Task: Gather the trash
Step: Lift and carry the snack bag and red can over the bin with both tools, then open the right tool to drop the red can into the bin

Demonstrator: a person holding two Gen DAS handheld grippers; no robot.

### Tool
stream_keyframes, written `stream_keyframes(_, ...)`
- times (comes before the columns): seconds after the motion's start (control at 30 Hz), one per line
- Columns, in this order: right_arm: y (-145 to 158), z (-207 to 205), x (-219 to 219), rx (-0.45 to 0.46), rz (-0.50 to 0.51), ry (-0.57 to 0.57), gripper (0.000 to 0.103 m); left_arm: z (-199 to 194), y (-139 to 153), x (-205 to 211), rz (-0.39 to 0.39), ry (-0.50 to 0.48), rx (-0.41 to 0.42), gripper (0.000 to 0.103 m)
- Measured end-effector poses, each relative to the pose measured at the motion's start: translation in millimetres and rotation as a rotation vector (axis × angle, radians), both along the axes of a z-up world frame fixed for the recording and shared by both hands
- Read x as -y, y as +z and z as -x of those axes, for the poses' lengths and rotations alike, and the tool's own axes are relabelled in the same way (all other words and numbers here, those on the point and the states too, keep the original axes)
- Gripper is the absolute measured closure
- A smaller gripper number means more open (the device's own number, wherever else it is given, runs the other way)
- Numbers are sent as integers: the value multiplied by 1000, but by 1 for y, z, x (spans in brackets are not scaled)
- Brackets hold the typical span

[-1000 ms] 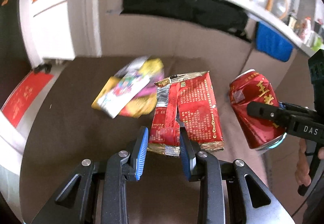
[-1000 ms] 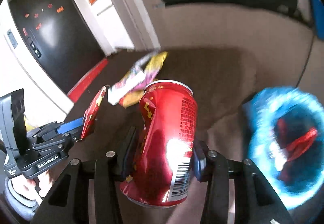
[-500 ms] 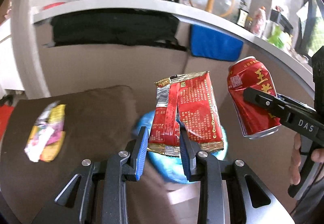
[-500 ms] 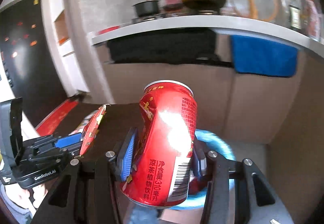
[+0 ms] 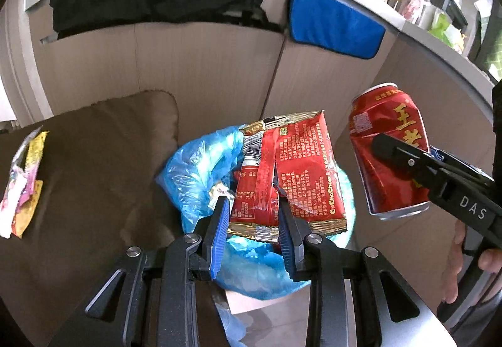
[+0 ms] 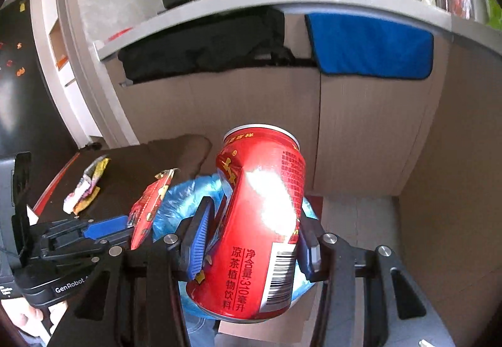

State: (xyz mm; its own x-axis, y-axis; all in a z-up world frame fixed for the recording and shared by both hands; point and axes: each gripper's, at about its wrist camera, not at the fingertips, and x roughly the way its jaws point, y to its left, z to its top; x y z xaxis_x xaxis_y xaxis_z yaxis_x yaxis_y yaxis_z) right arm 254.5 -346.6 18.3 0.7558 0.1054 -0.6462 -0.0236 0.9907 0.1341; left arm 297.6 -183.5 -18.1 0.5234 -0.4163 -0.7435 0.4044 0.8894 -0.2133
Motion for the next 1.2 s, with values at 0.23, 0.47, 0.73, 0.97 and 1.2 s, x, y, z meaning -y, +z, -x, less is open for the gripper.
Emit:
stream_keyframes(0.23,-35,-22,-3,-72,6,14,58,-23,-27,4,-41,21,-42,70)
stream_keyframes(0.47,-46,-32,-4,-104,-11,25,49,-28,-33,2,-15,13,-69,68)
stream_keyframes(0.73,-36,-24,-5,-86,-24,44,47,-19,-35,13,-86,-69,-35,62)
stream_keyframes(0.97,-21,-16,-10,-53,-5,35,47,-12,-26,6,-27,-85,15,59)
stream_keyframes(1.2,-12,-11,-12,-29,4,25,47,-14,-33,4,-65,-109,-12,59)
